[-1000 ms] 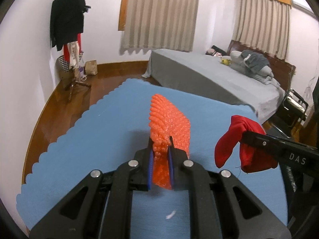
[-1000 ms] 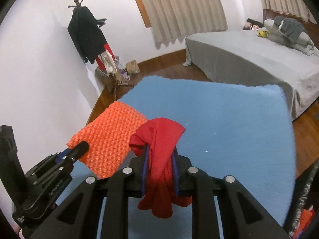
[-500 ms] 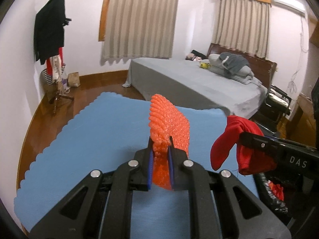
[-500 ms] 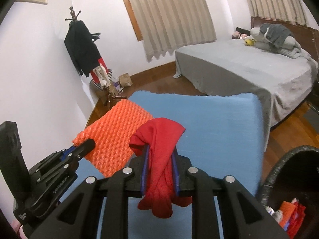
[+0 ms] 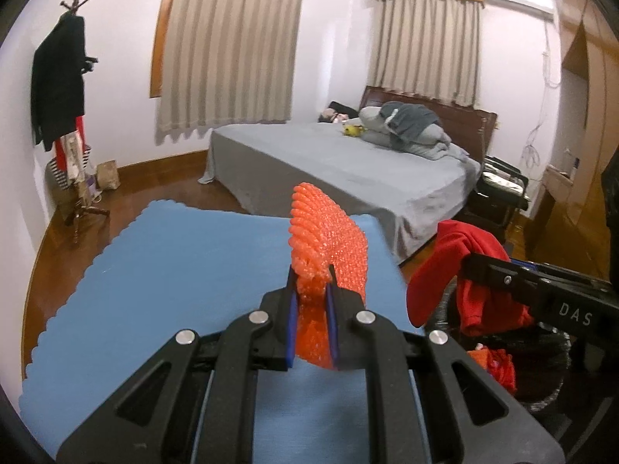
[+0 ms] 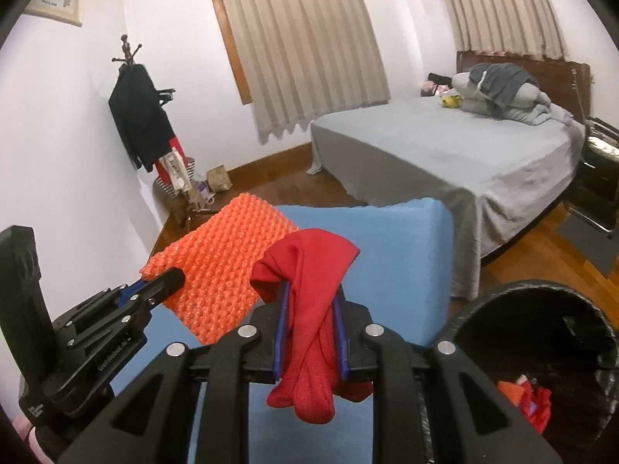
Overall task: Collect trash
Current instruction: 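Carry orange mesh and red cloth with both tools over the bin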
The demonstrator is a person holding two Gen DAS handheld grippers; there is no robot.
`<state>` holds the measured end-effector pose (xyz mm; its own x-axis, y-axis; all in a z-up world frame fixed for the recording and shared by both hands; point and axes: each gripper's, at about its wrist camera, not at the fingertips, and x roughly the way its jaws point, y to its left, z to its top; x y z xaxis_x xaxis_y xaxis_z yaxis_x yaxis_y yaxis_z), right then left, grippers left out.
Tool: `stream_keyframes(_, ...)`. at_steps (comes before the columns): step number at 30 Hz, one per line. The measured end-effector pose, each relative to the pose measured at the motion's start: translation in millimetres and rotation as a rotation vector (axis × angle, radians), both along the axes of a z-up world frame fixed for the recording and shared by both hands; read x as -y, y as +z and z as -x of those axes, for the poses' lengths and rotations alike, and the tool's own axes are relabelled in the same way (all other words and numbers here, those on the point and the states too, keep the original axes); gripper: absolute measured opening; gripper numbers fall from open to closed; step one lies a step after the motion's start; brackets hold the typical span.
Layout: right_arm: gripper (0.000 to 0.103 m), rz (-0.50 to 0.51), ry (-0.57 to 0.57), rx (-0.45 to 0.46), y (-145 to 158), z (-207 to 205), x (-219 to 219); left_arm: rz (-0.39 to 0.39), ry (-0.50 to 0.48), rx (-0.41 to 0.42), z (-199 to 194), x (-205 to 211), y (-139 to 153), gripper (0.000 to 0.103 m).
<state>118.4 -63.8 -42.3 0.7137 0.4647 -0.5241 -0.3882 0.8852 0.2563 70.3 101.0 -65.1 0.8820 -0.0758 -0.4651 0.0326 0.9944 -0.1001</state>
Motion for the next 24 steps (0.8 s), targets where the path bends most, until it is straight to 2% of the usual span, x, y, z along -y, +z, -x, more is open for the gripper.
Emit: stream_keyframes(24, 0.020, -0.003, -0.232, 0.020, -3, 37, 121, -0.031, -0.252, 0.022, 5, 114, 8, 0.012)
